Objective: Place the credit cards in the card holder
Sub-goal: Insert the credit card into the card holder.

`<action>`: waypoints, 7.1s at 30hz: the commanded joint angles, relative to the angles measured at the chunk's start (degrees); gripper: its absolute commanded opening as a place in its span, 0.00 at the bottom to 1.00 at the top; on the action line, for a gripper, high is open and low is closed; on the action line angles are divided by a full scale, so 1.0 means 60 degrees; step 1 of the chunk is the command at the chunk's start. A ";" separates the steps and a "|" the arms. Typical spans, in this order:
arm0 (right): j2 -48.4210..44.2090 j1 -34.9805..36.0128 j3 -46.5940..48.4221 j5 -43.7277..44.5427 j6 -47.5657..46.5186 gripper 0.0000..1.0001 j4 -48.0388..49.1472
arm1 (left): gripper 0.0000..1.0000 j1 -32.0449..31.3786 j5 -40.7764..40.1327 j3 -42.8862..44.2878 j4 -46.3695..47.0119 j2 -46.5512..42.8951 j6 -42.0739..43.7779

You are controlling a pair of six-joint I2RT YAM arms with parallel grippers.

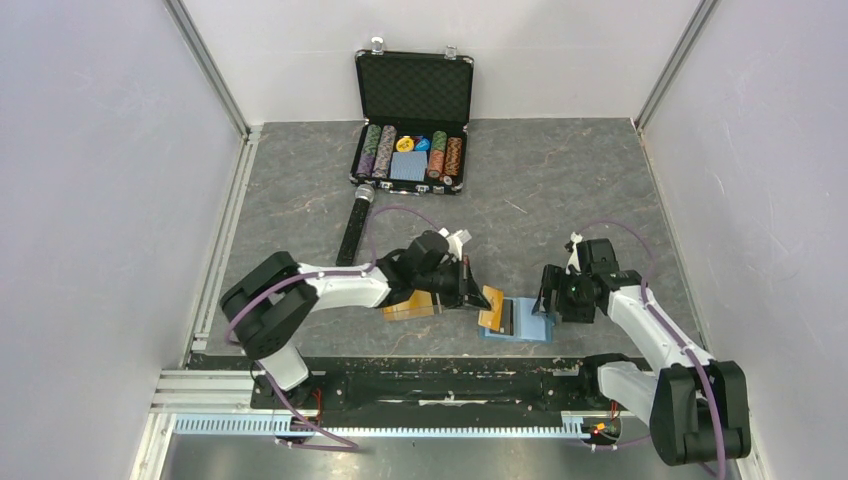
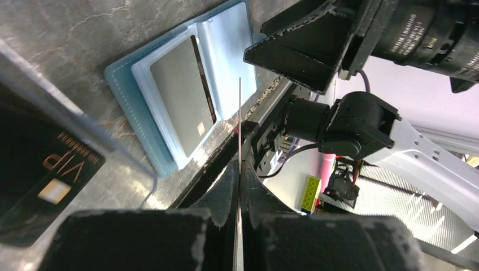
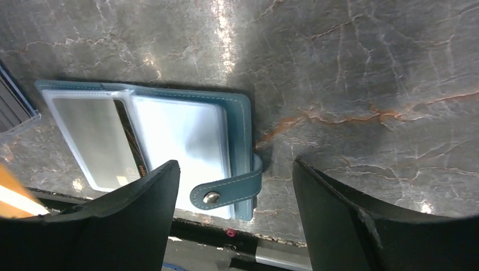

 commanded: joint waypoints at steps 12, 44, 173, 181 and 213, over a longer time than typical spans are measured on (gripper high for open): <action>-0.0623 -0.0045 -0.1562 -0.1576 0.0383 0.59 0.1197 | 0.02 -0.0857 -0.0794 0.1143 0.1193 0.2070 -0.0433; -0.0851 -0.0045 -0.1892 -0.1735 0.0522 0.58 0.1209 | 0.02 -0.0861 -0.2734 0.0895 -0.0741 0.1561 -0.0137; -0.1033 -0.0049 -0.2163 -0.2167 0.0600 0.42 0.1383 | 0.67 -0.2180 -0.3374 0.4900 -0.7041 0.2981 0.2576; -0.1030 -0.0045 -0.2167 -0.2247 0.0586 0.41 0.1394 | 0.70 -0.2385 -0.3862 0.5641 -0.8312 0.3249 0.3312; -0.1069 -0.0037 -0.2143 -0.2400 0.0521 0.34 0.1316 | 0.60 -0.2445 -0.2603 0.5583 -0.5703 0.3492 0.2348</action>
